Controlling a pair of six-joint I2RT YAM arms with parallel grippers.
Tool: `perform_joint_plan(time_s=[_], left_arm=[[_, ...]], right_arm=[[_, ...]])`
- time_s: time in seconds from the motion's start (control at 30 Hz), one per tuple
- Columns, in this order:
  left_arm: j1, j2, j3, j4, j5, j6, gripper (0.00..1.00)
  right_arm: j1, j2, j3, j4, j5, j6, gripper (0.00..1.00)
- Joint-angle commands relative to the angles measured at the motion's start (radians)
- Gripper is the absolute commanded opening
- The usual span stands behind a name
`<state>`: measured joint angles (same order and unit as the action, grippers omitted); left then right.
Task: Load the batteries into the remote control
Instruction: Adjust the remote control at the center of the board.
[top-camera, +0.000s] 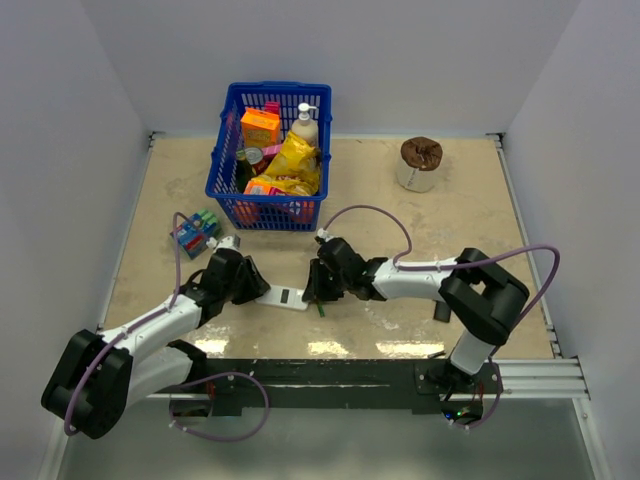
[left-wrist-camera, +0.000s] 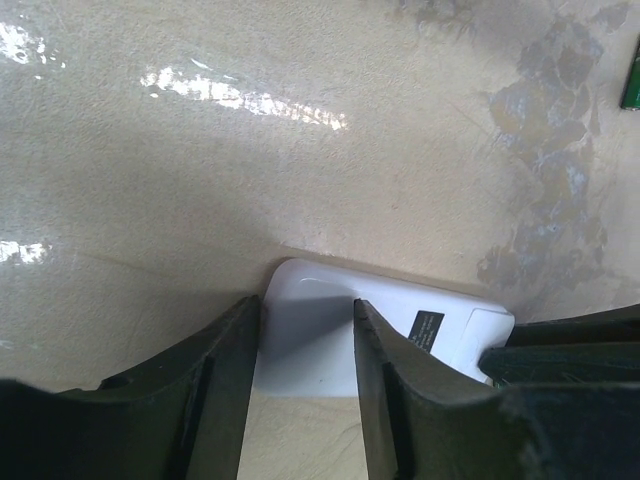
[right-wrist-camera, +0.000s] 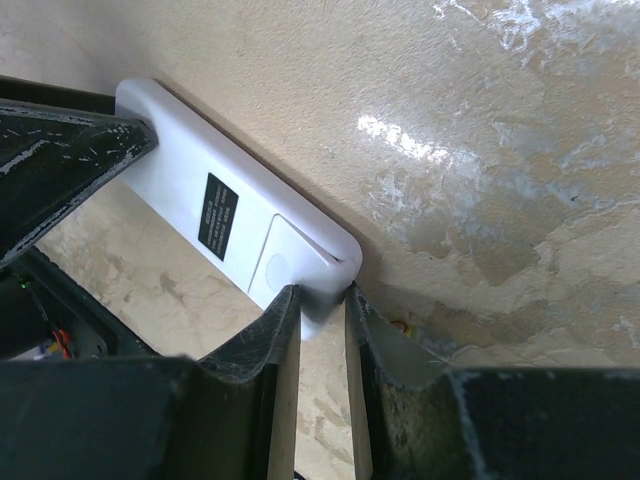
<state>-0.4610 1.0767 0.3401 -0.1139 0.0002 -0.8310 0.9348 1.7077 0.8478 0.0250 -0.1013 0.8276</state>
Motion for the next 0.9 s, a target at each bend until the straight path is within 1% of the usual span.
perform_joint_plan(time_s=[0.0, 0.1, 0.17, 0.2, 0.27, 0.3, 0.4, 0.47, 0.57, 0.6, 0.7, 0.83, 0.87], left_arm=[[-0.028, 0.035, -0.065, -0.124, 0.069, -0.028, 0.49], [-0.027, 0.023, -0.062, -0.127, 0.069, -0.026, 0.54], [-0.027, 0.014, -0.053, -0.142, 0.072, -0.026, 0.59], [-0.028, 0.002, -0.047, -0.15, 0.073, -0.023, 0.63], [-0.028, -0.014, -0.026, -0.177, 0.072, -0.016, 0.68], [-0.028, -0.029, -0.017, -0.188, 0.072, -0.014, 0.73], [-0.031, -0.049, 0.016, -0.228, 0.069, 0.001, 0.81], [-0.036, -0.05, 0.034, -0.25, 0.072, 0.012, 0.82], [-0.051, -0.041, 0.046, -0.262, 0.078, 0.021, 0.85], [-0.056, -0.038, 0.048, -0.262, 0.078, 0.024, 0.86], [-0.065, -0.012, 0.053, -0.259, 0.084, 0.035, 0.87], [-0.074, 0.031, 0.054, -0.242, 0.095, 0.053, 0.87], [-0.077, 0.041, 0.054, -0.24, 0.096, 0.055, 0.85]], right_arm=[[-0.001, 0.021, -0.059, -0.091, 0.038, -0.067, 0.18], [-0.005, 0.017, -0.052, -0.1, 0.037, -0.065, 0.18], [-0.005, 0.009, -0.038, -0.109, 0.028, -0.064, 0.18], [-0.005, 0.001, -0.03, -0.114, 0.023, -0.064, 0.21], [-0.005, -0.011, 0.003, -0.137, 0.026, -0.065, 0.25], [-0.005, -0.022, 0.017, -0.149, 0.029, -0.065, 0.29], [-0.005, -0.028, 0.079, -0.212, 0.061, -0.065, 0.36], [-0.007, -0.025, 0.109, -0.229, 0.084, -0.062, 0.38], [-0.002, -0.022, 0.12, -0.228, 0.084, -0.039, 0.4], [-0.002, -0.022, 0.117, -0.22, 0.081, -0.029, 0.42], [0.005, -0.019, 0.111, -0.188, 0.068, 0.002, 0.45], [0.022, 0.001, 0.134, -0.183, 0.074, 0.016, 0.45], [0.025, 0.012, 0.137, -0.191, 0.077, 0.015, 0.45]])
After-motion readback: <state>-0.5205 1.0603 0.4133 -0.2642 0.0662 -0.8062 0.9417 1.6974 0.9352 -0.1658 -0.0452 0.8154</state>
